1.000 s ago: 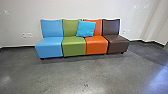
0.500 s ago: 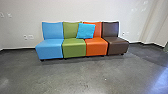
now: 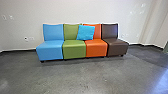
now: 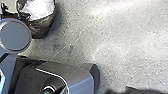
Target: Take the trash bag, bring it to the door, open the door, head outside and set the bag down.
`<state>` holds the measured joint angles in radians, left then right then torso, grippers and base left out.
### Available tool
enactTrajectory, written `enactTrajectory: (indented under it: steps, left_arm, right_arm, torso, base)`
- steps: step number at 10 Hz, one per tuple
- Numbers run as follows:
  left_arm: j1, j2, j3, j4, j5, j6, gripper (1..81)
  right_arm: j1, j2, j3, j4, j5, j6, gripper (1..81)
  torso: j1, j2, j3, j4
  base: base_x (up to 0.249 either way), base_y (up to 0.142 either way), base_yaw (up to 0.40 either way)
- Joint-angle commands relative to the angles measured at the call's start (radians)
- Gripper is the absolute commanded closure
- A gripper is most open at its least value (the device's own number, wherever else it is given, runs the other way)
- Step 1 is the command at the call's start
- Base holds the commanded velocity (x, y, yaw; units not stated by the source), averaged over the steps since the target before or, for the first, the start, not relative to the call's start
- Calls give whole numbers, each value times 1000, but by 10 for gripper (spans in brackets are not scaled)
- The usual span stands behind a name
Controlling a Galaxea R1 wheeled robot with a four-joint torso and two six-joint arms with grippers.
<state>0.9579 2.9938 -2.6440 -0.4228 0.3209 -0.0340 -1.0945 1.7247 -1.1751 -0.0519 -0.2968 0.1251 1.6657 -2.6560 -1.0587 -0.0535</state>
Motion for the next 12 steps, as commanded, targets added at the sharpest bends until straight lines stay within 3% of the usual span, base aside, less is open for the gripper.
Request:
enactTrajectory:
  steps: [1,2,5,6,8,12]
  left_arm:
    - [-54,5,-24,55,-20,0,10]
    - [-41,4,-24,55,-36,0,10]
    - [-34,-2,-24,55,-36,0,10]
    - [-34,-5,-24,55,-36,0,10]
    - [-34,-10,-28,55,-36,-1,10]
    - [-28,-12,-56,56,-32,0,10]
  right_arm:
    - [67,-61,20,21,-47,4,10]
    - [67,-57,19,21,-45,2,10]
    - [64,-40,14,18,-47,2,10]
    - [64,-40,13,18,-47,2,10]
    - [60,-35,6,20,-48,2,10]
    - [52,-28,5,17,-48,2,10]
  torso:
    - [0,0,-50,0]
    - [0,0,-94,0]
    - [0,-1,-149,0]
    - [0,-1,-89,0]
    - [0,-1,-136,0]
    - [0,-1,-144,0]
  base:
    - [0,0,0]
    - [0,0,0]
    - [0,0,0]
    - [0,0,0]
    - [0,0,0]
    - [0,0,0]
